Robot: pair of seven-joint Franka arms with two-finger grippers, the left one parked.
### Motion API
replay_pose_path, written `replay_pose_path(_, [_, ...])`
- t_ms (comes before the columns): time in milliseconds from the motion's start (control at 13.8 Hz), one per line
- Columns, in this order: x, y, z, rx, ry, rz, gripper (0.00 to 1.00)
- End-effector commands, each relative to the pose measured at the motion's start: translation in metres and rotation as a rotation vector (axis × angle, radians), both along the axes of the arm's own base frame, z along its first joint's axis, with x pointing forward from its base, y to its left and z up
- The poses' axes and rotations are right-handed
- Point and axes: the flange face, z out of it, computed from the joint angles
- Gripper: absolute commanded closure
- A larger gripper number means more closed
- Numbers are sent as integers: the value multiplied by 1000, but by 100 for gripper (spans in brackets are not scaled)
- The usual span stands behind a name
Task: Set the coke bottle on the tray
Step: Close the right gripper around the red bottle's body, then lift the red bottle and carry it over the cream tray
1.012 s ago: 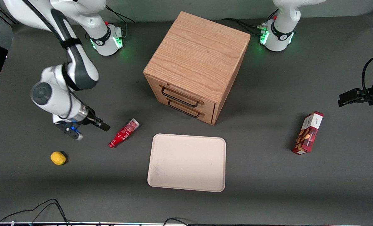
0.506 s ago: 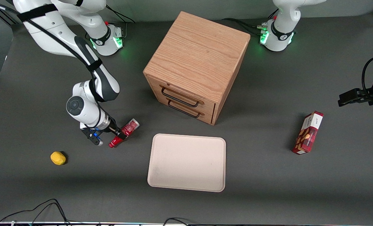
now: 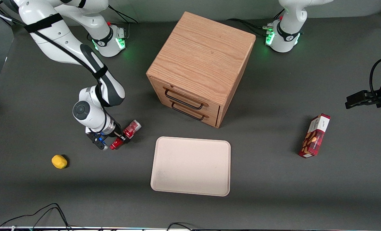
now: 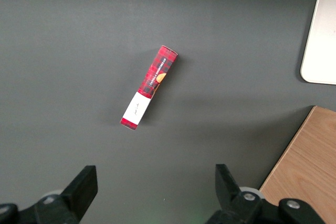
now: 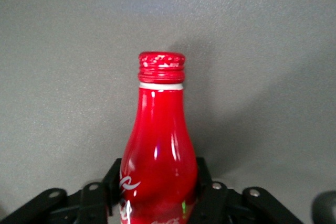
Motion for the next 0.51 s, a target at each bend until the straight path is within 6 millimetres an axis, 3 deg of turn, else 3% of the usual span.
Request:
replay_pose_path(0, [6,2,7,8,-25,-11,100])
replay_pose_path(217, [17,3,33,9,-38,-1,100])
replay_pose_path(434, [48,8,94,6,7,12,100])
